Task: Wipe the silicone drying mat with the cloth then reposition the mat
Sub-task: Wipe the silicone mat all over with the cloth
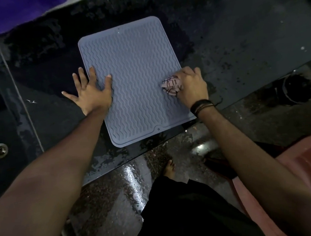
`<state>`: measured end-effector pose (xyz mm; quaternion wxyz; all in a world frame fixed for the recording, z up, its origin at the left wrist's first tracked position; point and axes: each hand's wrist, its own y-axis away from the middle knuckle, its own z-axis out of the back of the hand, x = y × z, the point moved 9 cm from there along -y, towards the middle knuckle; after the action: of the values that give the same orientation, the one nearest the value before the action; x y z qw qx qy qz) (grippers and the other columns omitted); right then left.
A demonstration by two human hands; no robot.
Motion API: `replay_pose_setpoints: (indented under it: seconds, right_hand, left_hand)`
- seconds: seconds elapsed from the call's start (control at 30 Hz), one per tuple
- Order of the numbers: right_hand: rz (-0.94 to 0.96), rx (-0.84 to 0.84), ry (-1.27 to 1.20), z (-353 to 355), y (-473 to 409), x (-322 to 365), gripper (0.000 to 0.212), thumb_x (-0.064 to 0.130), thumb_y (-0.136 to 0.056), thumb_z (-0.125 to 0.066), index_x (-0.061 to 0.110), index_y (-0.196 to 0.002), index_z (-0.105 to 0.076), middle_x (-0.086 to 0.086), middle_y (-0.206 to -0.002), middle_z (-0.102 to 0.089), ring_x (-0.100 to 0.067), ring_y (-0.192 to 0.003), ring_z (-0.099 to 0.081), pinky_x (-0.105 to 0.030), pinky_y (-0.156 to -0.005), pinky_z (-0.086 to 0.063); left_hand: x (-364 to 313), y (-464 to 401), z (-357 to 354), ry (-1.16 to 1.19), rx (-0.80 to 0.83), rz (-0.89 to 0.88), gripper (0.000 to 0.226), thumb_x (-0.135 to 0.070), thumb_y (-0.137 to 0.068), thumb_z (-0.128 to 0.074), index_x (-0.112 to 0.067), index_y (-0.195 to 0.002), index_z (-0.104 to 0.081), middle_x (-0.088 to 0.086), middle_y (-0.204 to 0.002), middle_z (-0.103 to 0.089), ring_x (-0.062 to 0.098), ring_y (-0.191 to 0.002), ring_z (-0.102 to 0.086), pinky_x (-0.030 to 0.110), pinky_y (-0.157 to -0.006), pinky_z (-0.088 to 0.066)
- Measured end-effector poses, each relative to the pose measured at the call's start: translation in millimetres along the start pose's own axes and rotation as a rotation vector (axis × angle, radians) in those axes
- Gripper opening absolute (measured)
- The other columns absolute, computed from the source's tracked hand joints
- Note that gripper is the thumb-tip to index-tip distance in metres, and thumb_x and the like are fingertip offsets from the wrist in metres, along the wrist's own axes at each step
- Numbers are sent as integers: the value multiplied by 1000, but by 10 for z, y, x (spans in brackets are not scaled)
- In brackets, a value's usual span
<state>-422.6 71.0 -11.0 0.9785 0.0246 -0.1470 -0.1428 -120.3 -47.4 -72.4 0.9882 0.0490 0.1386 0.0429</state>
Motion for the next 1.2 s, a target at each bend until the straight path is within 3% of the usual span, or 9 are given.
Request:
replay_pose_setpoints:
  seconds: [0.27, 0.4, 0.57, 0.7, 0.8, 0.97, 1.2]
  right_hand:
    - [-1, -46, 37, -54, 862, -229, 48, 11, -73, -71, 22, -118, -60, 3, -122, -58, -26, -102, -47, -37, -71, -54]
    - [-45, 68, 94, -60, 1139, -239, 43, 17, -76, -71, 18, -117, -62, 0, -117, -59, -27, -103, -47, -42, -70, -57]
    - [44, 45, -8, 18, 789, 238, 45, 16, -70, -74, 19, -115, -65, 0, -111, -64, -27, -109, -49, -39, -76, -54]
    - [190, 95, -51, -216, 187, 877, 48, 11, -76, -71, 15, -123, -61, -3, -126, -57, -28, -122, -43, -43, -92, -50]
    - [163, 134, 4, -422, 6, 1108, 49, 8, -80, -65, 11, -128, -56, -7, -135, -50, -32, -129, -37, -47, -97, -46]
    - [205, 87, 55, -420, 370, 1142, 44, 10, -78, -69, 8, -121, -59, -12, -131, -55, -35, -125, -43, -46, -89, -48]
    - [261, 227, 84, -385, 635, 1163, 37, 17, -80, -70, 14, -115, -63, -5, -124, -59, -29, -123, -43, -44, -90, -51]
  left_hand:
    - [6, -8, -13, 0, 0, 4, 83, -84, -90, -16, -38, -159, -24, -2, -170, -13, 19, -157, -2, 74, -114, 9]
    - [19, -6, -20, -1, 0, -2, 83, -83, -91, -17, -37, -159, -25, -1, -170, -13, 20, -157, -1, 74, -114, 11]
    - [17, -20, -29, 14, 2, -8, 81, -82, -92, -17, -37, -159, -26, -1, -170, -13, 21, -157, -1, 74, -113, 11]
    - [24, -17, -11, 19, -6, -3, 77, -78, -94, -18, -37, -159, -26, -1, -170, -13, 20, -157, -1, 74, -114, 10]
    - [24, -19, -20, 1, -10, 5, 71, -73, -97, -20, -38, -159, -26, -2, -170, -13, 20, -157, -1, 74, -114, 8]
    - [10, -5, -6, 15, -9, -3, 64, -65, -101, -21, -38, -159, -26, -2, -170, -13, 21, -157, -1, 74, -114, 9]
    - [49, -23, 9, 72, -29, 5, 53, -43, -108, -23, -34, -160, -26, -4, -170, -15, 19, -157, -2, 72, -115, 11]
